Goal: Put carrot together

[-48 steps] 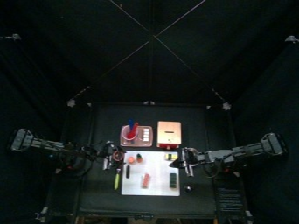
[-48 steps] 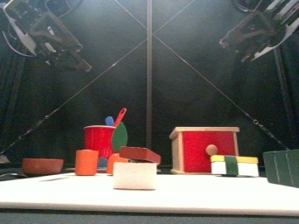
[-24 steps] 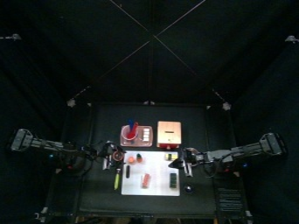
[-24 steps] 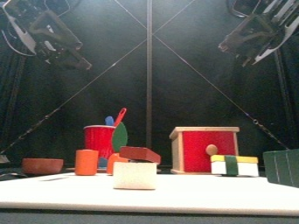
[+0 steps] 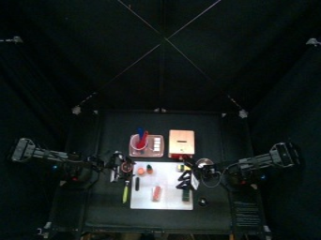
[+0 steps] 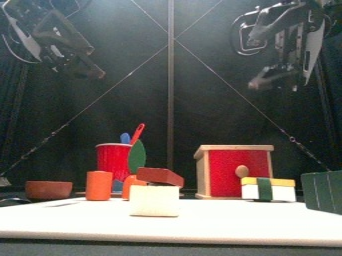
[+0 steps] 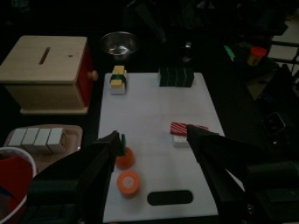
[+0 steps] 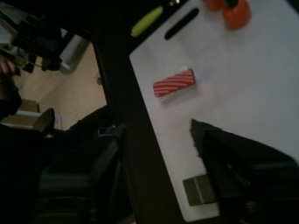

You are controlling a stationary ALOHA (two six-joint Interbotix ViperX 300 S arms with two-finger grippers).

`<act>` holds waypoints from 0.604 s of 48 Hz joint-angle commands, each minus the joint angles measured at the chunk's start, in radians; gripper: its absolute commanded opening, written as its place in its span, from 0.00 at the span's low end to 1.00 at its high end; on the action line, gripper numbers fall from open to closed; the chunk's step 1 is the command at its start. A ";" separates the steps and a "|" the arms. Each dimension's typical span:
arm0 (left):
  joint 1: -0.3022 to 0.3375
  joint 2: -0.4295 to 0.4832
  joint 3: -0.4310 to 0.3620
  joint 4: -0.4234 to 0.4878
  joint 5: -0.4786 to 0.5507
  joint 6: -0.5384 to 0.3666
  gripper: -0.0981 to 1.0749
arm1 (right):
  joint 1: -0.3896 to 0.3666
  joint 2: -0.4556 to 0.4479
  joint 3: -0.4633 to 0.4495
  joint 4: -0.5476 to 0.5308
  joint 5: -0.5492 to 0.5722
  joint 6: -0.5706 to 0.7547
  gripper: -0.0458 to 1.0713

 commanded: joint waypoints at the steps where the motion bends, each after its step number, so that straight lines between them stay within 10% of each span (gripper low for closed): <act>1: -0.002 -0.002 -0.020 0.003 -0.006 0.002 0.89 | -0.003 0.037 -0.061 0.011 0.086 0.032 0.92; 15: -0.003 -0.002 -0.015 0.005 -0.002 0.002 0.89 | -0.086 0.160 -0.183 -0.017 0.423 0.278 0.92; 29: -0.003 -0.002 -0.005 0.003 0.011 0.002 0.89 | -0.078 0.247 -0.241 -0.244 0.365 0.634 0.91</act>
